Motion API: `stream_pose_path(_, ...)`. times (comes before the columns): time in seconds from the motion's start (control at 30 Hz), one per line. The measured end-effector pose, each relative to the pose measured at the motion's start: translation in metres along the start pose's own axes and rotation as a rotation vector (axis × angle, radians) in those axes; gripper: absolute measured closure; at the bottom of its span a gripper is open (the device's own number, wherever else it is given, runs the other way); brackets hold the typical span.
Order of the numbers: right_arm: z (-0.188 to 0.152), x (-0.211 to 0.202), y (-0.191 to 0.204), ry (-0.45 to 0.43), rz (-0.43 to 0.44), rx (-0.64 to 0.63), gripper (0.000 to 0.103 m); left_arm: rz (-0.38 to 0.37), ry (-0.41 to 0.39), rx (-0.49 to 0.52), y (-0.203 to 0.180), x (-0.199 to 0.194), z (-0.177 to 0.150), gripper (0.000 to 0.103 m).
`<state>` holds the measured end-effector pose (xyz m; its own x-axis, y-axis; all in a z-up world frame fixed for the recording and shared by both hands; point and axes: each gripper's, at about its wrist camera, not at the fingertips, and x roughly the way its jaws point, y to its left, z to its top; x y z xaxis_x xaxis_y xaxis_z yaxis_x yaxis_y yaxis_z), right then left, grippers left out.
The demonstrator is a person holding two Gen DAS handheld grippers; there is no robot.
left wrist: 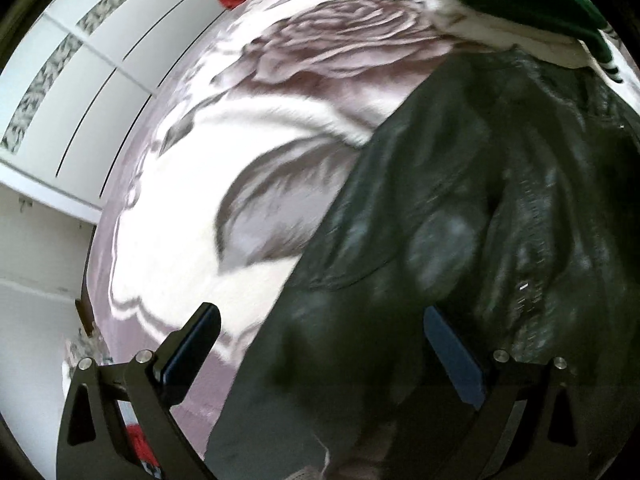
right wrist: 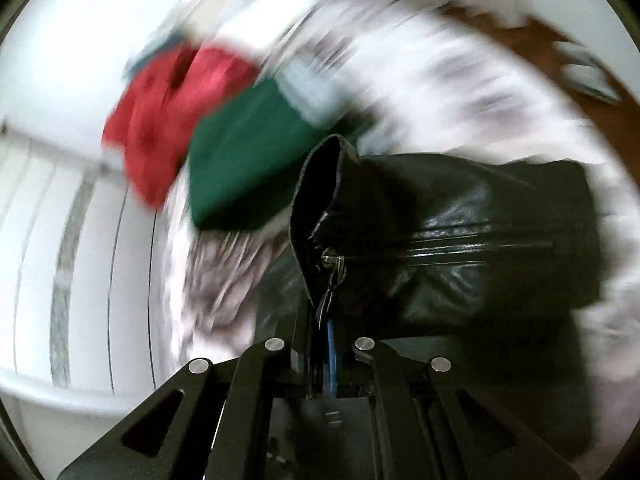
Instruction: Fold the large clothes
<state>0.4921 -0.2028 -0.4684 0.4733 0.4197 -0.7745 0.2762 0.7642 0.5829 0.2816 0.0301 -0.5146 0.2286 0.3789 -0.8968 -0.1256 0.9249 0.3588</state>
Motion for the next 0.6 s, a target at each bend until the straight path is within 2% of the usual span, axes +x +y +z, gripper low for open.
stream_pose_path(0.13, -0.030, 0.115, 0.087, 0.164, -0.048, -0.195, 0.097, -0.011, 0.035, -0.023, 0.019, 0.013, -0.013, 0.000)
stream_pose_path(0.2, -0.049, 0.154, 0.097, 0.253, -0.062, -0.231, 0.097, -0.020, 0.046, -0.038, 0.027, 0.016, -0.017, 0.000)
stream_pose_path(0.27, -0.064, 0.188, 0.103, 0.393, -0.034, -0.250, 0.090, -0.030, 0.050, -0.047, 0.034, 0.019, -0.019, 0.000)
stream_pose_path(0.3, -0.071, 0.186, 0.083, 0.449, 0.013, -0.230, 0.086, -0.039, 0.053, -0.057, 0.038, 0.019, -0.019, 0.000)
stream_pose_path(0.33, -0.073, 0.181, 0.077, 0.483, 0.048, -0.204, 0.077, -0.044, 0.053, -0.064, 0.042, 0.020, -0.019, 0.000)
stream_pose_path(0.37, -0.076, 0.163, 0.052, 0.490, 0.069, -0.183, 0.071, -0.053, 0.056, -0.071, 0.046, 0.020, -0.019, 0.000)
stream_pose_path(0.4, -0.074, 0.137, 0.035, 0.474, 0.095, -0.148, 0.058, -0.060, 0.055, -0.078, 0.049, 0.019, -0.019, 0.000)
stream_pose_path(0.43, -0.073, 0.117, 0.022, 0.450, 0.099, -0.125, 0.050, -0.062, 0.054, -0.083, 0.050, 0.018, -0.019, 0.000)
stream_pose_path(0.47, -0.069, 0.085, -0.002, 0.404, 0.072, -0.096, 0.049, -0.063, 0.051, -0.089, 0.053, 0.016, -0.018, 0.000)
stream_pose_path(0.5, -0.062, 0.063, -0.022, 0.365, 0.023, -0.086, 0.049, -0.063, 0.047, -0.092, 0.054, 0.014, -0.018, 0.000)
stream_pose_path(0.57, -0.054, 0.006, -0.078, 0.250, -0.212, -0.086, 0.048, -0.057, 0.041, -0.096, 0.056, 0.012, -0.017, 0.000)
stream_pose_path(0.6, -0.050, -0.013, -0.108, 0.215, -0.369, -0.083, 0.045, -0.054, 0.040, -0.095, 0.055, 0.011, -0.017, 0.000)
